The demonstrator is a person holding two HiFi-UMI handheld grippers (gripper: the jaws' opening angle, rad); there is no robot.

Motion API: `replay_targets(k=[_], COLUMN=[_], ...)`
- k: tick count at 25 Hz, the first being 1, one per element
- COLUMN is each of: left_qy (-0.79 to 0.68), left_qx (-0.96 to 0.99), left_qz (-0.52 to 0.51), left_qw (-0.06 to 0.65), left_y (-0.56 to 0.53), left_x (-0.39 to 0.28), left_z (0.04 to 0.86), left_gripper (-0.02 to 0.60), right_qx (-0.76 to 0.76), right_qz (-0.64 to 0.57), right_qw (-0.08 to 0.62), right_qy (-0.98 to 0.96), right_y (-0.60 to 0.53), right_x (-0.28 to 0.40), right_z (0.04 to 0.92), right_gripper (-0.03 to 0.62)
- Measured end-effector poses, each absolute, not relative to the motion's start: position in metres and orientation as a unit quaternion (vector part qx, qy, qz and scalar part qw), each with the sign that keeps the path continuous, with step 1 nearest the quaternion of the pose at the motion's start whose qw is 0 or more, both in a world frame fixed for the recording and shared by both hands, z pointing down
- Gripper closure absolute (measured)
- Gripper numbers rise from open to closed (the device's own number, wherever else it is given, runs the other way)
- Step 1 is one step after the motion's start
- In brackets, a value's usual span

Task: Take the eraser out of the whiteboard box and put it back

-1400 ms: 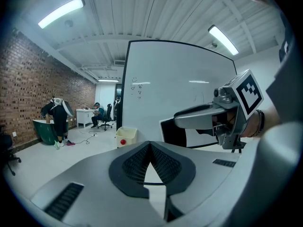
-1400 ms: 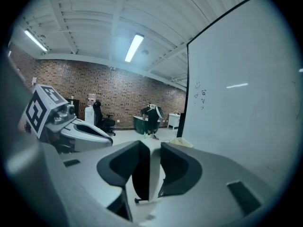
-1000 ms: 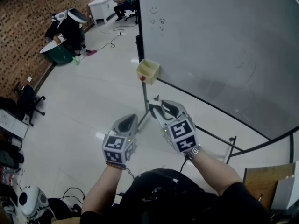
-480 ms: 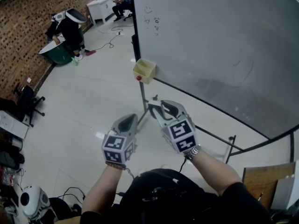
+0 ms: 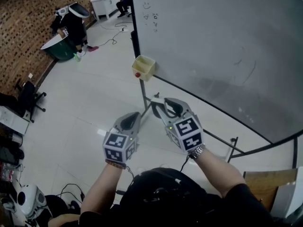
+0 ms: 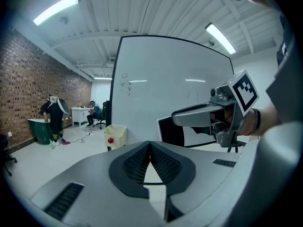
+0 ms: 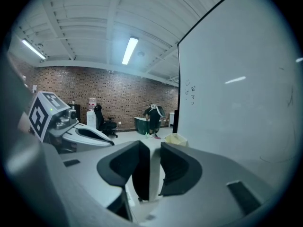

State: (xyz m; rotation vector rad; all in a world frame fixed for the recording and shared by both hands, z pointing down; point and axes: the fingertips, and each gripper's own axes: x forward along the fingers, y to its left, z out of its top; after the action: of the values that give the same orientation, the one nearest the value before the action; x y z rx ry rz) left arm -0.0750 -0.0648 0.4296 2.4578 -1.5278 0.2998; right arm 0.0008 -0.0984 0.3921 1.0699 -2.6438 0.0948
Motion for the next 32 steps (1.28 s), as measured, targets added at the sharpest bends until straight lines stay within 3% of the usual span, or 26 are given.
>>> replay_targets(k=[5,12,21,32], left_qy=[-0.515,-0.49,-0.449,-0.388], left_qx=[0.843,0.858,0.882,0.905], left_qz=[0.104,0.109,0.133,0.164], left_qw=[0.115,0.107,0.051,0.059], left_y=[-0.064,-0.064,-0.074,-0.079], left_x=[-0.059,-0.036,-0.006,0.022], left_z=[0.43,0.427,0.402,0.415], left_gripper=[0.549,0.415,0.341,0.305], right_qx=[0.351,0.315,0.271,0.243], right_qz=[0.034,0.026,0.012,0.015], right_qw=[0.124,0.107,0.1,0.081], right_qy=[-0.927,-0.943,-0.957,-0.966], right_y=[-0.099,-0.095,-0.09,-0.089], right_x=[0.012,0.024,0.035,0.046], right_z=[0.387,0.381,0.379,0.369], right_gripper=[0.425,0.425,0.425,0.425])
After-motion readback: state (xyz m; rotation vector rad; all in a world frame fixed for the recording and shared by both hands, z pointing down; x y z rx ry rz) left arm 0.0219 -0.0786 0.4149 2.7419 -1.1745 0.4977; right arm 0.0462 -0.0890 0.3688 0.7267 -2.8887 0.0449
